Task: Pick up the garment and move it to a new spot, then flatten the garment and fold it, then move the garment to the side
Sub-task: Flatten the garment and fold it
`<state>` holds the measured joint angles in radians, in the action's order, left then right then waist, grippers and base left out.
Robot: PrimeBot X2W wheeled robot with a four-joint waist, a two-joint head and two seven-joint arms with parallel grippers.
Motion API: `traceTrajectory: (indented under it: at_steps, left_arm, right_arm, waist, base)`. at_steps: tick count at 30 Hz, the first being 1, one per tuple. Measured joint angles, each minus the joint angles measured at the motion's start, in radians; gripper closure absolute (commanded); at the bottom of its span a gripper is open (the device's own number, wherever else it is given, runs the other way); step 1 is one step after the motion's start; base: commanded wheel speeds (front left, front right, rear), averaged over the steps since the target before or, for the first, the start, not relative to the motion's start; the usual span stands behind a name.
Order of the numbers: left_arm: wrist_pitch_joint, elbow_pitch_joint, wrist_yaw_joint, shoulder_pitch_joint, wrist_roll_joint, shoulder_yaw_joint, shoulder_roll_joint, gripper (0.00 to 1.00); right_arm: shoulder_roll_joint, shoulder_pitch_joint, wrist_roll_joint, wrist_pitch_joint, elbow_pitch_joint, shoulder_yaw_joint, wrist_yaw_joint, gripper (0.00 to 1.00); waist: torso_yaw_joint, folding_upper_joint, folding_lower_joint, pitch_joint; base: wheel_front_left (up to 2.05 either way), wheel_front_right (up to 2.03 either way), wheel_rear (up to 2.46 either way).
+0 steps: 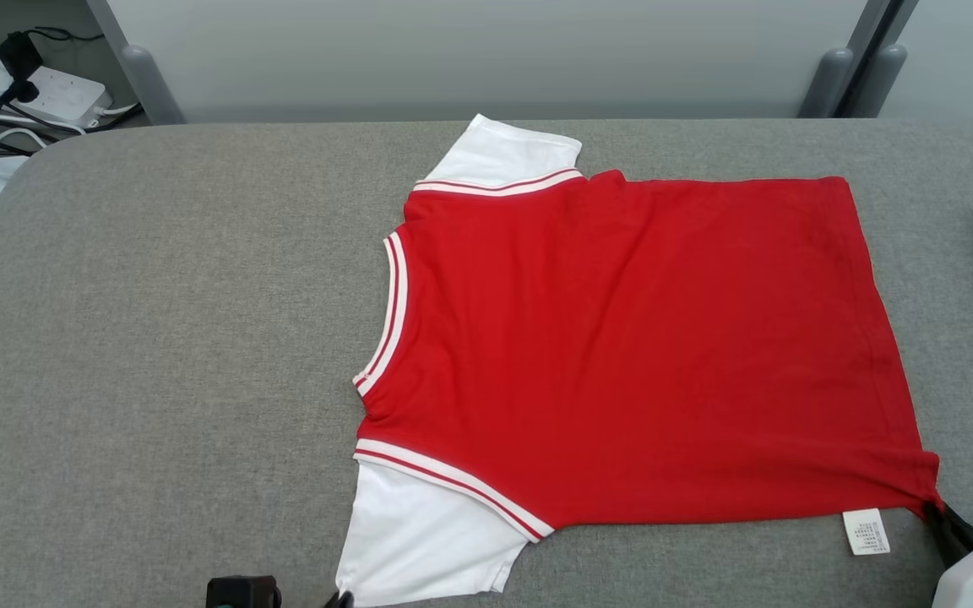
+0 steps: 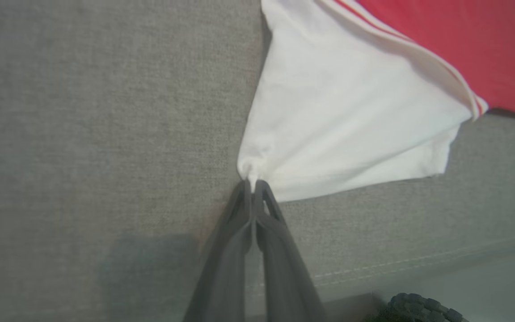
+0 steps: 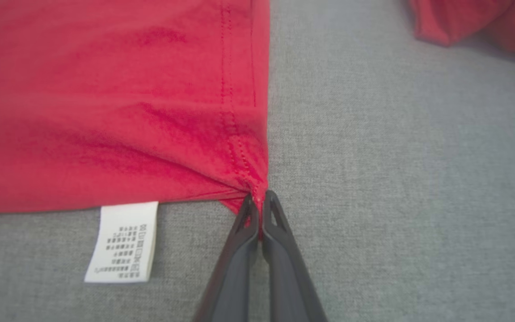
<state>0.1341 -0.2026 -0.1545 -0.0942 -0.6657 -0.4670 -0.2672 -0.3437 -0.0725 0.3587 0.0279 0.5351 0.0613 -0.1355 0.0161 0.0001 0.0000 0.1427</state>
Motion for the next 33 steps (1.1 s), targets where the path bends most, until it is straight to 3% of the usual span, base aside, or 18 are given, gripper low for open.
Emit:
traceTrajectory:
  at_steps: [1,2,4,6,7,8,17,23,28,33]
  left_arm:
    - [-0.007,-0.008,0.004,0.005,0.000,0.000,0.003,1.00]
    - [-0.013,-0.017,0.004,0.009,0.000,0.000,0.005,0.94]
    - [-0.023,-0.034,0.012,0.020,0.000,-0.001,0.009,0.63]
    - [-0.031,-0.041,0.013,0.023,0.000,-0.001,0.012,0.45]
    - [-0.039,-0.042,0.012,0.023,0.000,0.001,0.015,0.14]
    - [-0.047,-0.042,0.012,0.023,0.000,0.002,0.017,0.00]
    - [-0.161,0.081,-0.066,0.020,-0.033,0.132,0.031,0.00]
    - [-0.278,0.176,-0.084,0.020,-0.004,0.162,0.030,0.00]
    - [-0.352,0.202,-0.083,0.020,0.051,0.160,0.034,0.00]
    - [-0.382,0.207,-0.032,0.003,0.079,0.159,0.057,0.00]
  right_arm:
    - [0.000,0.000,0.003,-0.004,0.001,0.002,0.000,0.00]
    - [0.000,0.000,0.003,-0.008,0.002,0.002,0.000,0.00]
    - [-0.002,0.000,0.003,-0.015,0.006,-0.004,0.000,0.00]
    - [-0.002,0.000,0.001,-0.036,0.006,-0.025,0.000,0.00]
    - [-0.002,0.000,-0.002,-0.048,0.004,-0.032,0.000,0.00]
    - [0.000,0.001,-0.007,-0.061,-0.001,-0.043,0.000,0.00]
    - [0.027,0.022,-0.049,-0.184,-0.123,-0.089,0.000,0.00]
    - [0.072,0.022,-0.071,-0.241,-0.218,-0.068,0.000,0.00]
    - [0.113,0.023,-0.079,-0.267,-0.282,-0.046,0.000,0.00]
    - [0.132,0.077,-0.073,-0.275,-0.337,-0.014,0.000,0.00]
  waist:
    - [-0.001,0.0000,0.0000,0.002]
    - [-0.002,0.0000,0.0000,0.003]
    - [-0.006,0.0000,0.0000,0.003]
    - [-0.008,0.0000,0.0000,0.003]
    - [-0.008,0.0000,0.0000,0.002]
    - [-0.008,0.0000,0.0000,0.001]
    - [-0.008,0.0000,0.0000,-0.017]
    - [0.003,0.0000,0.0000,-0.051]
    - [0.004,0.0000,0.0000,-0.088]
    - [0.002,0.0000,0.0000,-0.134]
  base:
    - [0.00,0.00,0.00]
    - [0.00,0.00,0.00]
    - [0.00,0.00,0.00]
    - [0.00,0.00,0.00]
    - [0.00,0.00,0.00]
    - [0.00,0.00,0.00]
    - [0.00,0.00,0.00]
    - [0.00,0.00,0.00]
    - [0.00,0.00,0.00]
    - [0.00,0.00,0.00]
